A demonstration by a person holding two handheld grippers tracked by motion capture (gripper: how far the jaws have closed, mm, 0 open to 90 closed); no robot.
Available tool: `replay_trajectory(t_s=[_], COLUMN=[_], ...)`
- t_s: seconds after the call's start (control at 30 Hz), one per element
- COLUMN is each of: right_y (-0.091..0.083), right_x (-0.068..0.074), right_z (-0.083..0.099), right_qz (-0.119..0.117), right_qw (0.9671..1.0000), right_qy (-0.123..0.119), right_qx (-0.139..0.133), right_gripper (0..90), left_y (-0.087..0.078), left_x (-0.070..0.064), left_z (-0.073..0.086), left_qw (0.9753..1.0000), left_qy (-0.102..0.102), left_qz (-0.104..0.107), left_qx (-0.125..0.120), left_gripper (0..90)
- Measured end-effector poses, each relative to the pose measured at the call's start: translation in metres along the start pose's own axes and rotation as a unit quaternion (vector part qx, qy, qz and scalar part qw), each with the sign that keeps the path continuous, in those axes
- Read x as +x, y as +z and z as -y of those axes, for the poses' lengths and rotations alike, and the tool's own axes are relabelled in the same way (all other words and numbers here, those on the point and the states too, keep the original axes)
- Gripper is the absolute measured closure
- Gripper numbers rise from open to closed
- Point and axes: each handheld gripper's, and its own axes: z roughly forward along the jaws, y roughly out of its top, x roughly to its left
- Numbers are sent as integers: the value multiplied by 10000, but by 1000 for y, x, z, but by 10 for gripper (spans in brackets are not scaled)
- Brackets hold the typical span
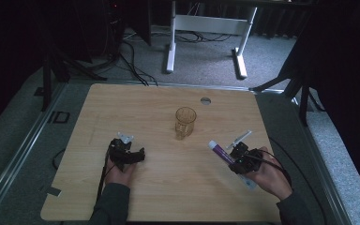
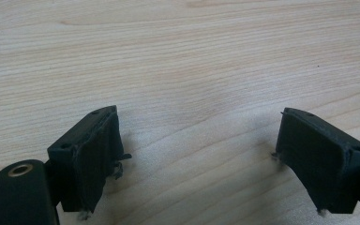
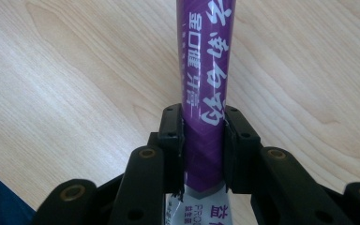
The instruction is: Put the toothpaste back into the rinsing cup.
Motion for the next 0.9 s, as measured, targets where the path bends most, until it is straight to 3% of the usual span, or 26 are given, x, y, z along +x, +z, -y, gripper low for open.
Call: replay_trajectory(t_s=[0.9], right_y=[-21], right_x=[-16], right_z=[-9], right_qz=[148], right_qw=[9998], right_qy=[31], right_qx=[-157], right_gripper=[726], left_y=[0], left_x=[0], left_z=[0], left_qw=[10000], left_qy=[-1], left_qz=[0], left_qx=[-1], left_gripper=[140])
